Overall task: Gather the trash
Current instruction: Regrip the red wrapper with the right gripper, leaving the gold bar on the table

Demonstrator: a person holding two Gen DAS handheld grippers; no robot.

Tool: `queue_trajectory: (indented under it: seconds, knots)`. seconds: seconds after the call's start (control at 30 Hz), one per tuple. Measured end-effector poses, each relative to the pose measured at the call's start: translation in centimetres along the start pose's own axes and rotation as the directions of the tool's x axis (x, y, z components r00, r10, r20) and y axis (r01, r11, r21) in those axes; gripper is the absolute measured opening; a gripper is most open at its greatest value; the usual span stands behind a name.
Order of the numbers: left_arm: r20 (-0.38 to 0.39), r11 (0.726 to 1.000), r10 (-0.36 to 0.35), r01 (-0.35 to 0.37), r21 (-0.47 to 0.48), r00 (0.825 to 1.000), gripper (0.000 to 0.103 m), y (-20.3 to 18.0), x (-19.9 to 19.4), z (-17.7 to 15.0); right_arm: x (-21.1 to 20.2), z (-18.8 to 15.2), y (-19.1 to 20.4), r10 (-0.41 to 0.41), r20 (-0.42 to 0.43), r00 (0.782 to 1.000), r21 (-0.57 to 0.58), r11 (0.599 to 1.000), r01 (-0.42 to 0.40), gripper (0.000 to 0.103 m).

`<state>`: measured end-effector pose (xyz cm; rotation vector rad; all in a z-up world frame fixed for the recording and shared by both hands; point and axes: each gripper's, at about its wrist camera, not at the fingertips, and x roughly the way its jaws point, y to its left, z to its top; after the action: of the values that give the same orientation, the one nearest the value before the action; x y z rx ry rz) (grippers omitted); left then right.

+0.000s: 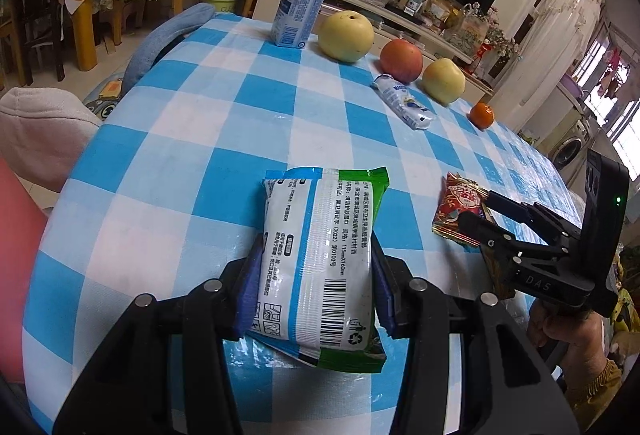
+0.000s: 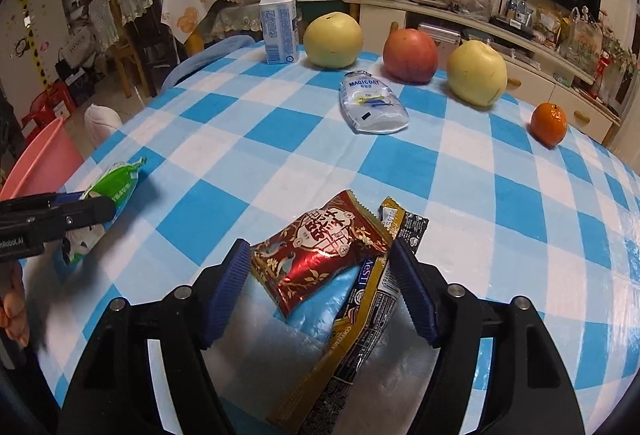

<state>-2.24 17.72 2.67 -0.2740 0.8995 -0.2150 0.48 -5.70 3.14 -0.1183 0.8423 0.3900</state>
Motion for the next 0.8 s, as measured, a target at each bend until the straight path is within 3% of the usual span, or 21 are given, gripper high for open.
queue_trajectory:
  seconds: [0.1,0.23,0.37,0.57,0.8]
  knots:
    - [0.009,1.000,-0.002,0.002,0.005,1.000,0.049,0.0,-0.2,0.0,0.2,0.3,0.9,0.016,0.012,1.000,-0.015,1.000,-0.016,0.073]
    - [0.011,1.000,-0.019,0.019,0.001,1.000,0.049,0.0,-0.4,0.1,-0.4,0.6,1.5,0.105,0.032,0.994,-0.016,0.994,-0.105,0.072]
    - [0.011,1.000,-0.025,0.025,0.002,1.000,0.049,0.1,-0.3,0.1,-0.7,0.3,2.1,0.131,0.005,0.991,-0.018,0.991,-0.131,0.064]
    - [-0.014,0.999,0.018,-0.018,0.050,1.000,0.054,-0.5,0.4,-0.2,0.9,-0.6,2.7,0.096,-0.067,0.993,0.007,0.995,-0.095,0.063]
    - [-0.027,0.989,0.082,-0.078,0.123,0.996,0.064,-1.7,1.2,-0.8,1.5,-0.2,3.0,0.067,-0.048,0.997,0.030,0.997,-0.066,0.065]
